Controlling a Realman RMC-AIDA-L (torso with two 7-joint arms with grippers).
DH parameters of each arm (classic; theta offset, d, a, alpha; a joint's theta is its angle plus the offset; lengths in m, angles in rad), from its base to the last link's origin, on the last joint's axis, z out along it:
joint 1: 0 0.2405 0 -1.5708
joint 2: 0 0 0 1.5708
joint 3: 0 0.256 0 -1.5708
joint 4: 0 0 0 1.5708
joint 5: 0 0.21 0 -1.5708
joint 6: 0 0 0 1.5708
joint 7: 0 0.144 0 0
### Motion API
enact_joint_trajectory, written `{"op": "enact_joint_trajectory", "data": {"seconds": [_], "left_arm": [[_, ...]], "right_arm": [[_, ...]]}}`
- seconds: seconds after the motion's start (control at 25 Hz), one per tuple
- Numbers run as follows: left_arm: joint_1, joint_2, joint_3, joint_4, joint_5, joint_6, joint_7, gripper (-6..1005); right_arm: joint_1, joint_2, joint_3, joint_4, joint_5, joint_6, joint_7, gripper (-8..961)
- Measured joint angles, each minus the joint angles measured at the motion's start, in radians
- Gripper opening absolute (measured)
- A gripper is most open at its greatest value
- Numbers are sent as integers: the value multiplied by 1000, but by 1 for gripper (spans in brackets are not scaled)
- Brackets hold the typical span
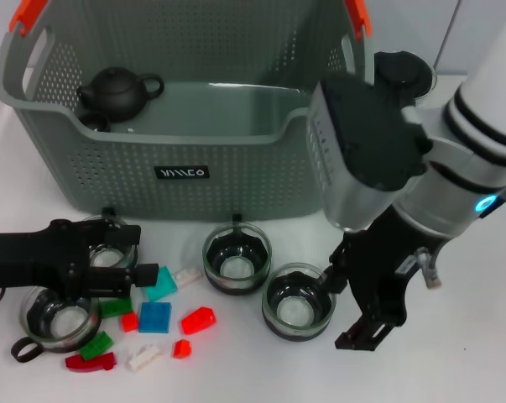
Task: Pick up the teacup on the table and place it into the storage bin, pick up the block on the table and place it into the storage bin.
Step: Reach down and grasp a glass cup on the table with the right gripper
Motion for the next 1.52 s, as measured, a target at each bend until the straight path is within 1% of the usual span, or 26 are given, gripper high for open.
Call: {"op": "enact_joint_trajectory", "data": {"seconds": [0.04,0.28,0.56,0.72,0.88,1.24,1.52], "left_arm": [[0,0,0,-3,-1,-2,2,859],[-4,0,-2,-11,-3,-4,6,858],[-7,0,-1,-13,-4,-13,6,858],[-7,0,-1,-15,-4,-24,6,858],[-7,3,-1,-29,-4,-35,8,859],[-2,2,-1,-38,-3,-42,20,858],[-1,3,-3,-38,-4,-42,20,859]], "right_arm": [[0,1,-10,12,1,14,0,879],[-14,2,-95,77,5,121,-6,697],[-31,4,-123,92,6,202,-37,694],[-37,5,-186,114,15,252,-59,679],[-35,5,-212,133,22,278,-63,664],[-28,5,-241,197,21,343,-62,631],[-31,5,-255,205,19,361,-62,605]]}}
